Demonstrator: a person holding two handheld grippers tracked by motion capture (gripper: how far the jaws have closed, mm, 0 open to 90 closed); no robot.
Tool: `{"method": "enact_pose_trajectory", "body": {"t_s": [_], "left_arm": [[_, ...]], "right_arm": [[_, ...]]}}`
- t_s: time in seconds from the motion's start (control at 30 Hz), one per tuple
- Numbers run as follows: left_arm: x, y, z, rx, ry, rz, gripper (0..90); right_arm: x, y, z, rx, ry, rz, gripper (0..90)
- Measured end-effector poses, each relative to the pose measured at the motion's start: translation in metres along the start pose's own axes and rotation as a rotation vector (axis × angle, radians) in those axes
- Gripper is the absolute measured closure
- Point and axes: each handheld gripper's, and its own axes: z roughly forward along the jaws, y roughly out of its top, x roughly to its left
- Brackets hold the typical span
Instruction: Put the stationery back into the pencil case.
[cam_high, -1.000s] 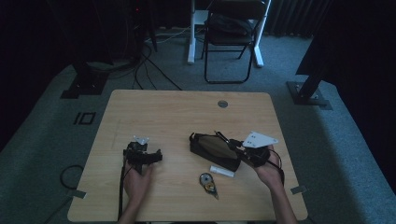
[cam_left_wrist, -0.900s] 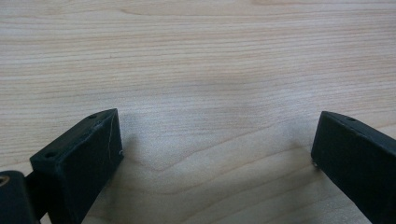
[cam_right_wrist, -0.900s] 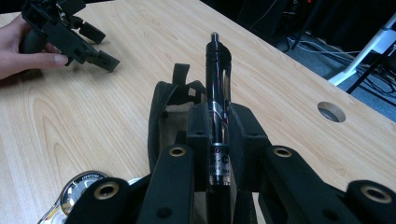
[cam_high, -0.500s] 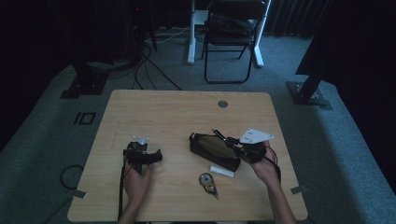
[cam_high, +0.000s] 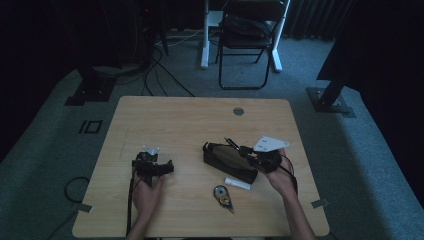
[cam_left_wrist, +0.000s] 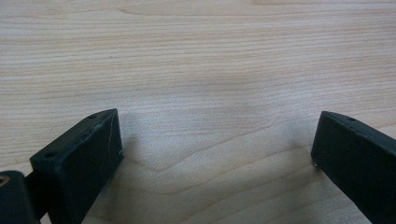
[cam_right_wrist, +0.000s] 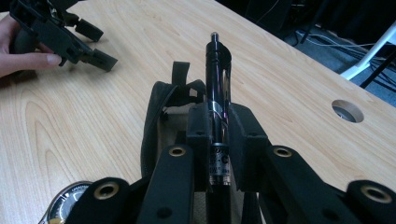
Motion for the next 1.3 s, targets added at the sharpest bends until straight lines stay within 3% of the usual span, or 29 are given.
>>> {"method": "enact_pose_trajectory", "body": {"t_s": [1.3], "left_arm": [[0.0,0.0,0.0,0.0,0.0,0.0,2.2]], "right_arm": [[-0.001,-0.007,0.034,0.061,0.035,0.006,79.7]]}}
